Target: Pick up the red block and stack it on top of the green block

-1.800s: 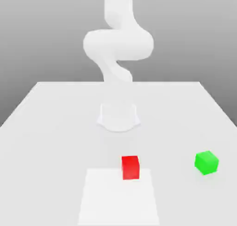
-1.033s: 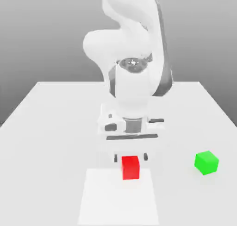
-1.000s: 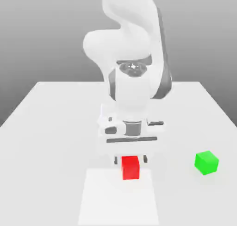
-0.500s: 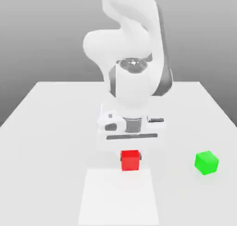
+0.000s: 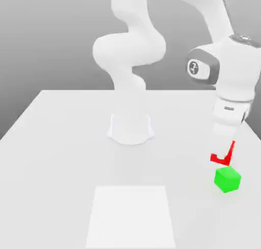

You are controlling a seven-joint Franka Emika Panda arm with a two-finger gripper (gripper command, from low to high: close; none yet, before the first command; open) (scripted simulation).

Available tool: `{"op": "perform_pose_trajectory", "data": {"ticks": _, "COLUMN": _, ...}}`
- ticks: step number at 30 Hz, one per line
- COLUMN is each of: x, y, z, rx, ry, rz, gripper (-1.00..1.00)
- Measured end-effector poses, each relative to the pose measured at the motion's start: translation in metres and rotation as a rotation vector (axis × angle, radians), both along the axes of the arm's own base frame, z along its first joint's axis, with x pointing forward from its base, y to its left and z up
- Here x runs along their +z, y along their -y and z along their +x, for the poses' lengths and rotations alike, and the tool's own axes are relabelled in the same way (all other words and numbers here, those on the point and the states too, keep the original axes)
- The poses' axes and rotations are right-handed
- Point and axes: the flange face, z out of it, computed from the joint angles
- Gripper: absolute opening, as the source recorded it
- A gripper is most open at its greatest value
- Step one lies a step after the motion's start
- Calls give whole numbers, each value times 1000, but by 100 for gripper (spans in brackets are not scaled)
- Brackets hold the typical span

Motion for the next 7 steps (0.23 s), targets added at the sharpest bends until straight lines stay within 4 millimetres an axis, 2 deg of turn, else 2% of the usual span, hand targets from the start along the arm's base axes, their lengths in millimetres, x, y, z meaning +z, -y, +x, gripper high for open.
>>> {"op": "perform_pose_trajectory", "data": {"ticks": 1, "x": -9, "y": -4, "z": -3, "rx": 16, "ry": 0, "rz": 0, "gripper": -100}}
{"op": "perform_pose_trajectory", "data": {"ticks": 3, "x": -30, "y": 1, "z": 3, "rx": 0, "ry": 0, "rz": 1, "gripper": -100}}
{"op": "perform_pose_trajectory", "data": {"ticks": 4, "x": -40, "y": 2, "z": 3, "rx": 0, "ry": -1, "rz": 1, "gripper": 100}}
{"op": "perform_pose_trajectory", "data": {"ticks": 7, "x": -40, "y": 2, "z": 3, "rx": 0, "ry": -1, "rz": 1, "gripper": 100}}
